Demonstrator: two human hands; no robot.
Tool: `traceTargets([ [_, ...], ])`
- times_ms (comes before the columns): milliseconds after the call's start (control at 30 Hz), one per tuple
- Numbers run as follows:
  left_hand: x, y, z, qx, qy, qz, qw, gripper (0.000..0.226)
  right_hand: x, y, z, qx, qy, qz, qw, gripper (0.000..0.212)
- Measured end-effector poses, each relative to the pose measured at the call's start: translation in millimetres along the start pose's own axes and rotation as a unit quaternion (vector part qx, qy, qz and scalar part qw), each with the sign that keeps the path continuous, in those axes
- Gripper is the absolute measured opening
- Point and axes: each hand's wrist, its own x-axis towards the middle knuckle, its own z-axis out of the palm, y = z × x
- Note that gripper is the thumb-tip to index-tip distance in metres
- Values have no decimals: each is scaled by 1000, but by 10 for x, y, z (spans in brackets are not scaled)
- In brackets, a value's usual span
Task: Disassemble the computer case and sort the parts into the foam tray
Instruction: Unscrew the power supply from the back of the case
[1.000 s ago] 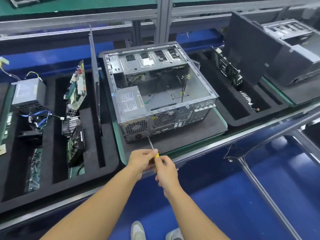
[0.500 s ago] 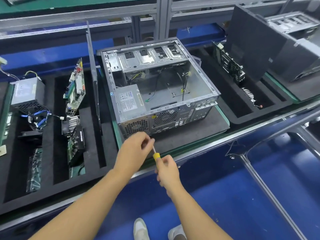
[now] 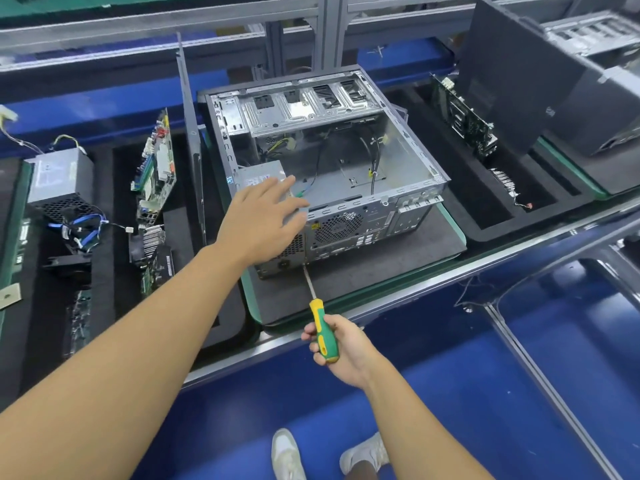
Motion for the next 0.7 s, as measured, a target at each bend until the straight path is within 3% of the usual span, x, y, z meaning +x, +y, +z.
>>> traceTargets([
  [167,-12,19,17,-1,15,-3,1000,39,-29,7,-32,-67,67,-61,994,33],
  [367,-15,26,27,-1,13,-7,1000,40,-25,160,208,-245,184,-126,944,37],
  [500,-22,33,33,3,12,-12,1000,41,-28,181,237,-341,245,-170,891,42],
  [700,-38,48,25,10,12,-6,1000,43,29,261,307,-518,302,-225,768,42],
])
